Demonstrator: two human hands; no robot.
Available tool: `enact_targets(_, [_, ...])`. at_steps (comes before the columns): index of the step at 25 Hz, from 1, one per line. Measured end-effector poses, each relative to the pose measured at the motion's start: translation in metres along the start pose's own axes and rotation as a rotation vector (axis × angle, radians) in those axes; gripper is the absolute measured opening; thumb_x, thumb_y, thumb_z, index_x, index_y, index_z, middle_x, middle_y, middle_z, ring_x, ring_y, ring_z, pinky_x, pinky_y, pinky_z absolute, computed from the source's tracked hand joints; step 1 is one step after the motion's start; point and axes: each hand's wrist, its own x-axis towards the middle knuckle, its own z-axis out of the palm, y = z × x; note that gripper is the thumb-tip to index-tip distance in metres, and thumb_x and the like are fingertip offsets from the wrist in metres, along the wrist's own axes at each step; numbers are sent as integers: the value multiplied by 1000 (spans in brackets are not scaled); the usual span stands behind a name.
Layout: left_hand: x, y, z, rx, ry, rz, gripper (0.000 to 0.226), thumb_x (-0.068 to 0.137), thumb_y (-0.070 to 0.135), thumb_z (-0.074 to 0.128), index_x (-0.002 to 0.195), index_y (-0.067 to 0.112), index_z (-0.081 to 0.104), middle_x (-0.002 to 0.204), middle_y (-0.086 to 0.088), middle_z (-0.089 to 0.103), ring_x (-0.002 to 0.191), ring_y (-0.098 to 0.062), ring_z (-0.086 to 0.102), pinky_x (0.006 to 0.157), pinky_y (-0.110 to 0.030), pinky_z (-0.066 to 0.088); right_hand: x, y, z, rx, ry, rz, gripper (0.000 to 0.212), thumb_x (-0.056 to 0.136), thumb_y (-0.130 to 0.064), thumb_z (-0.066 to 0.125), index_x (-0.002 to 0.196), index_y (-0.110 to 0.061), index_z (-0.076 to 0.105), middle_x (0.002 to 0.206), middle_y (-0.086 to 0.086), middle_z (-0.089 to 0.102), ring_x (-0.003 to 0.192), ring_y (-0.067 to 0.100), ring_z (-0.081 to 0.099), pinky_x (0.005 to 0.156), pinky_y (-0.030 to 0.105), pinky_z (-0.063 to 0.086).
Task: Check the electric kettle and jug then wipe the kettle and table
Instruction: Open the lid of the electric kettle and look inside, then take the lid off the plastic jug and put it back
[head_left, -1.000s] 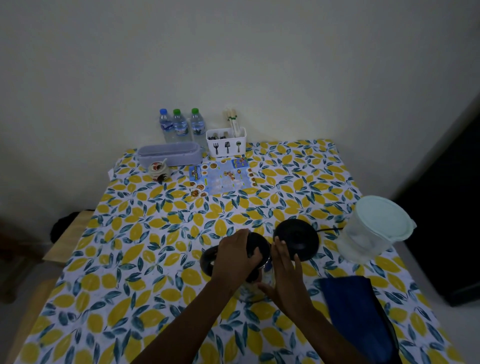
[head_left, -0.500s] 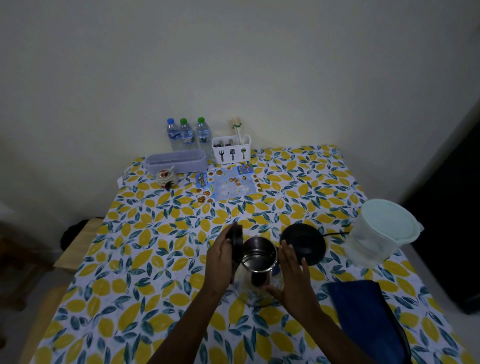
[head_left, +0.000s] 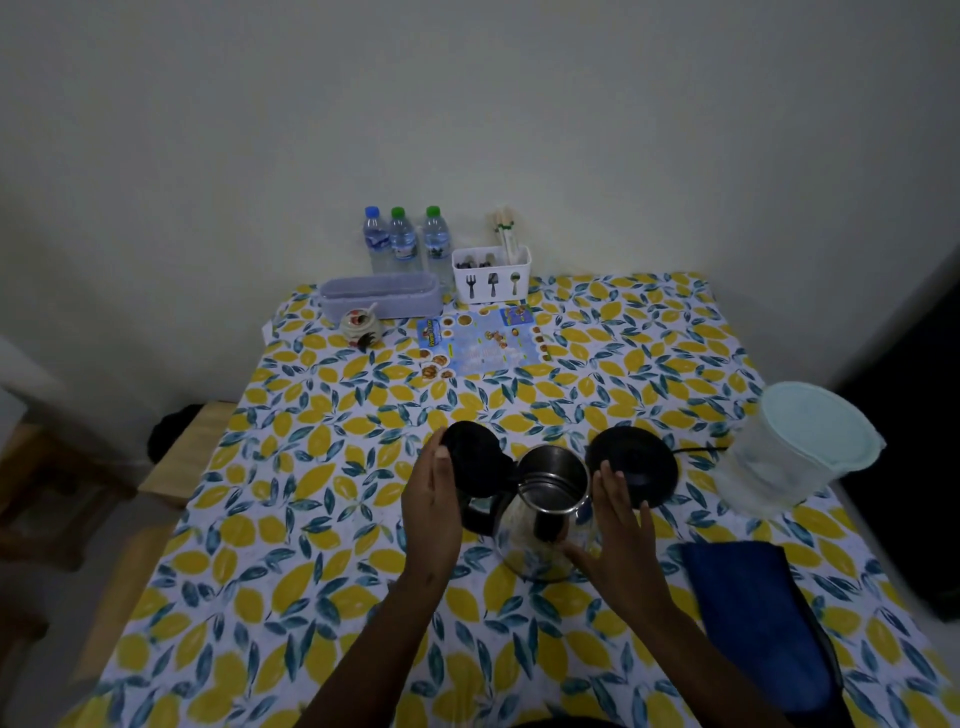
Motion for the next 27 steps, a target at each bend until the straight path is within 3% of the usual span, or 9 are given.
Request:
enact_targets(5, [1,6,-5,510,-64,502,45,100,29,41,143,18,39,153,3,35,148,-13,18,121,-29,15,-23,-6,-3,41,62,-13,88,87,-72,18,151,-11,12,161,7,8,148,16,-4,115,52,15])
enact_targets(8, [-4,6,13,565,-233,648,44,100,28,40,142,16,40,150,8,35,147,-11,17,122,-27,8,-39,-8,-5,50,107,48,81,90,-61,38,151,-13,18,160,8,12,147,20,3,113,57,19])
enact_targets(10, [-10,3,35,584,-365,665,45,101,32,36,143,17,39,152,5,35,148,-11,16,122,-31,12,-54,2,-6,54,120,97,80,89,-60,43,150,-16,18,160,8,15,148,22,6,113,57,18])
enact_targets(12, [-16,0,58,586,-503,638,46,101,33,37,146,19,36,154,4,33,148,-11,14,122,-34,15,-68,20,-8,49,110,172,82,88,-69,27,150,-19,12,160,4,8,148,18,0,117,50,7])
enact_targets(17, [-27,0,122,555,-742,674,48,101,35,39,147,22,32,149,19,20,144,0,5,119,-27,14,-90,78,-14,69,123,350,80,88,-72,20,150,-23,11,158,-5,0,148,21,-2,118,44,1])
enact_targets(21, [-36,5,184,565,-800,714,47,101,32,41,146,19,36,152,11,29,146,-5,11,120,-28,18,-90,132,-36,179,173,444,76,91,-48,54,150,-17,19,157,-6,3,146,18,-2,119,47,5])
enact_targets(27, [-37,12,282,613,-869,670,49,102,34,40,148,21,30,157,4,28,147,-8,11,121,-33,17,-70,224,-83,354,369,518,60,92,-20,62,144,-5,37,156,10,29,146,27,20,119,49,15])
